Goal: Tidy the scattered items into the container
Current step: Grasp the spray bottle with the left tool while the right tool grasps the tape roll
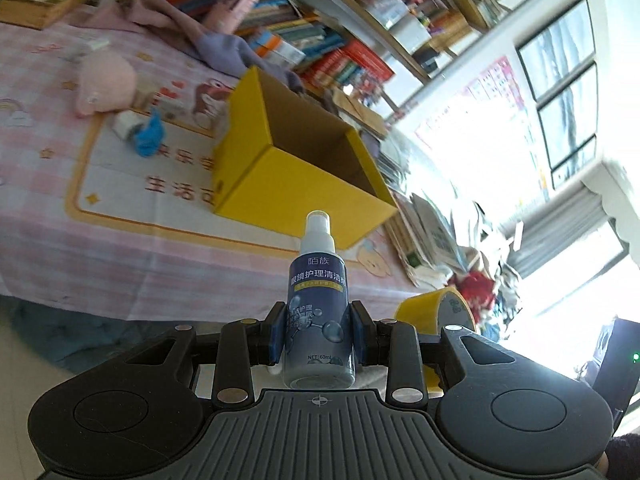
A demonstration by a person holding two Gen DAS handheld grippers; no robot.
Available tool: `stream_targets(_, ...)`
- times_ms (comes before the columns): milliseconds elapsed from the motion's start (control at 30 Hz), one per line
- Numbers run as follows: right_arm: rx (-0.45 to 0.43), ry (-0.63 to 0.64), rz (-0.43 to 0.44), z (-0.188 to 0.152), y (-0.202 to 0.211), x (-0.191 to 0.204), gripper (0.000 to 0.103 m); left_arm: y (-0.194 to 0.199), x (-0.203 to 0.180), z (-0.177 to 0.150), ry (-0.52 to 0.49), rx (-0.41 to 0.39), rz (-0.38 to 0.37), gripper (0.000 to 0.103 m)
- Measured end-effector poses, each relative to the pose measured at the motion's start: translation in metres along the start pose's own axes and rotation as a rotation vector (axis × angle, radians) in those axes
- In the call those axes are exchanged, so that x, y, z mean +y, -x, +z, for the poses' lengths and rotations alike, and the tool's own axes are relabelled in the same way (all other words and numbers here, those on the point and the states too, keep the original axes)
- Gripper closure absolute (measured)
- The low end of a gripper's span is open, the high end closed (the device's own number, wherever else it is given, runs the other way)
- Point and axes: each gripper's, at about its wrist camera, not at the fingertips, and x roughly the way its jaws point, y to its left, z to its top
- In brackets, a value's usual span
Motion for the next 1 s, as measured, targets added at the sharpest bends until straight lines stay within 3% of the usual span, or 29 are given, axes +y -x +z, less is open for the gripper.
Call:
stream_targets(267, 0.003, -0.042, -0.037, 0.005, -0.005, -0.016, 0.017, -0.019, -0.013, 0.009, -0.047, 0.033, -0.028, 0.072)
stream_targets(667, 0.016, -0.056, -0.015, 0.023, -0.029, -0.03, 0.018, -0.045, -0.021, 0.029, -0.084, 0.047, -0.024, 0.072)
stream_targets(800, -0.022, -0.045, 0.019, 0.036, -0.033, -0.032, 0.018, -0.046, -0.025, 0.038, -0.087, 0.016, -0.056, 0.072)
stream_targets(1000, -0.064, -0.001, 0.081, 0.061, -0.046, -0.031, 0.018, -0.052, -0.036, 0.059, -0.143, -0.036, -0.036, 0.072)
